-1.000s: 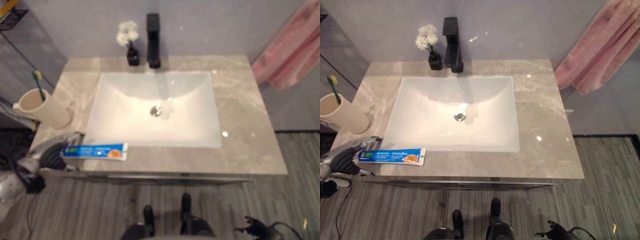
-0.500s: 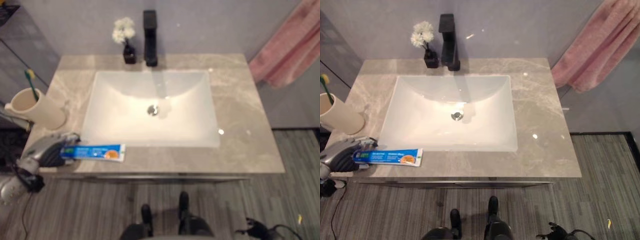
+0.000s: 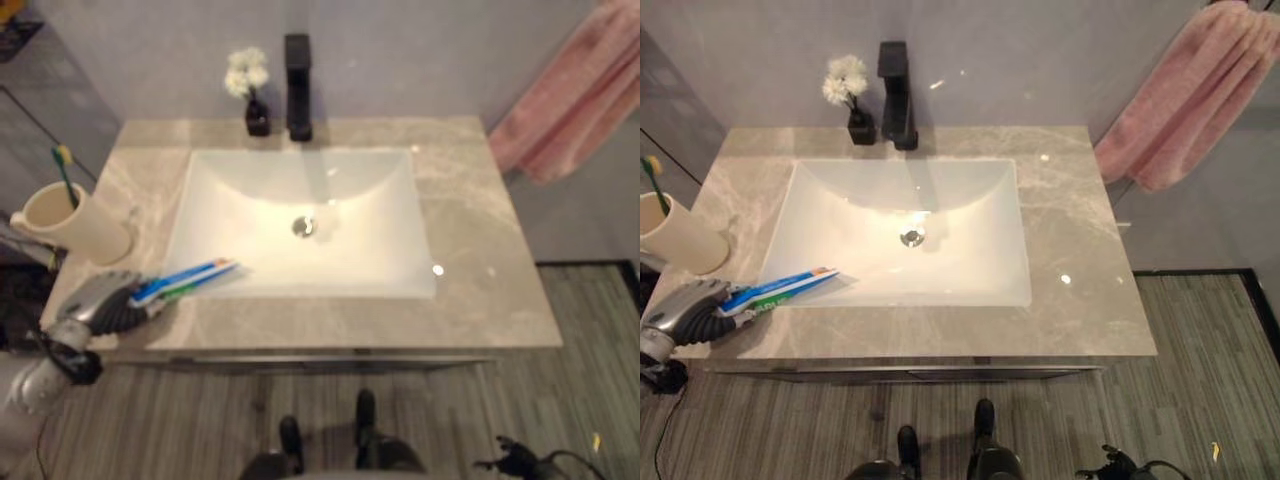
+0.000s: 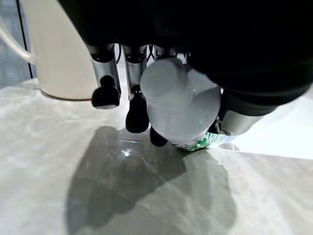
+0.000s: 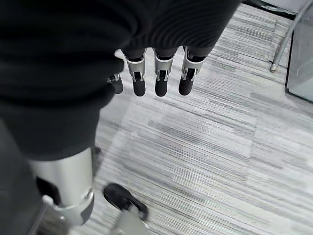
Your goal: Put brush and paste in cup on sink, flatten towel.
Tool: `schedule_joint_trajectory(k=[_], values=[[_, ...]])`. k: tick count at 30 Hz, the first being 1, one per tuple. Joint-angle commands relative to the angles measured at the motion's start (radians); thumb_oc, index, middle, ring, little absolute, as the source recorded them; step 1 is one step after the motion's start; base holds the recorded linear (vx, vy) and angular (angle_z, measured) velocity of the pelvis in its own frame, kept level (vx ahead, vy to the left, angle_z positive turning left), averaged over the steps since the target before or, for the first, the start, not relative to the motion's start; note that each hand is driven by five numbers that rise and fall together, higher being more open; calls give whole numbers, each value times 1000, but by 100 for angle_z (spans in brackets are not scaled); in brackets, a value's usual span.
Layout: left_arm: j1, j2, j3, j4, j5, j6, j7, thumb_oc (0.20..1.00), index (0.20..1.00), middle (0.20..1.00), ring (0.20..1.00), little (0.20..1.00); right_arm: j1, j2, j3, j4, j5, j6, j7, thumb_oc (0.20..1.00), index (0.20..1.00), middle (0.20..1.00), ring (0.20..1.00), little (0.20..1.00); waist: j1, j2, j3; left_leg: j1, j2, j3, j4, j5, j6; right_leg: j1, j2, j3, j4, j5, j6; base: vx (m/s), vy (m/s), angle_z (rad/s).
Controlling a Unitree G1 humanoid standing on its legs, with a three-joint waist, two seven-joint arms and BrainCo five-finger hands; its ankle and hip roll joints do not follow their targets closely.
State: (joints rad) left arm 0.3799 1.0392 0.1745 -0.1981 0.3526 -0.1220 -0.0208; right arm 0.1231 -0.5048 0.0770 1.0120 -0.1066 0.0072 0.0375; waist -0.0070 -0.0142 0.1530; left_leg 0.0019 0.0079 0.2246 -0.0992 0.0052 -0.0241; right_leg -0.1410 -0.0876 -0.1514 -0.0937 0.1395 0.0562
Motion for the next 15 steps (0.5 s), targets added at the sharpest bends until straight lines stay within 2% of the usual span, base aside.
schedule_joint_trajectory(k=[1,6,9,11,14,15], values=[[-5,-10,9,-16,-8,-21,57,200,200,200,200,200,-7,18,-49,67,95,7,-47,1000,1000,1000,1000,1000,-15,-13,-16,-68,18,-65,12,-49,33,61,-69,-25,6,-65,96,0,0,0],[-57,-47,0,-26,-16,-25,99,200,200,200,200,200,6,17,-112,85,156,8,-72,1000,1000,1000,1000,1000,-28,-10,-35,-45,22,-58,12,-58,32,78,-67,-18,6,-75,94,34,-24,-6],[-119,-92,-13,-28,-16,-37,156,200,200,200,200,200,2,5,-213,52,279,-16,-127,1000,1000,1000,1000,1000,-48,-9,-52,-26,25,-48,12,-66,30,90,-63,-8,6,-83,92,40,-23,-4],[-134,-102,-21,-21,-18,-38,167,200,200,200,200,200,1,1,-223,42,289,-19,-134,1000,1000,1000,1000,1000,-49,-7,-54,-23,26,-46,12,-67,29,92,-62,-6,6,-84,91,20,-10,-1],[-215,-180,-39,-12,-8,-41,248,200,200,200,200,200,7,-14,-288,-108,355,-57,-186,1000,1000,1000,1000,1000,-69,-8,-67,-8,29,-36,12,-75,30,101,-60,1,6,-90,88,40,-21,-5],[-223,-183,-47,-8,-6,-42,251,200,200,200,200,200,12,-16,-293,-114,354,-55,-188,1000,1000,1000,1000,1000,-65,-5,-65,-7,29,-36,12,-75,30,103,-59,2,6,-90,88,28,-8,-6]])
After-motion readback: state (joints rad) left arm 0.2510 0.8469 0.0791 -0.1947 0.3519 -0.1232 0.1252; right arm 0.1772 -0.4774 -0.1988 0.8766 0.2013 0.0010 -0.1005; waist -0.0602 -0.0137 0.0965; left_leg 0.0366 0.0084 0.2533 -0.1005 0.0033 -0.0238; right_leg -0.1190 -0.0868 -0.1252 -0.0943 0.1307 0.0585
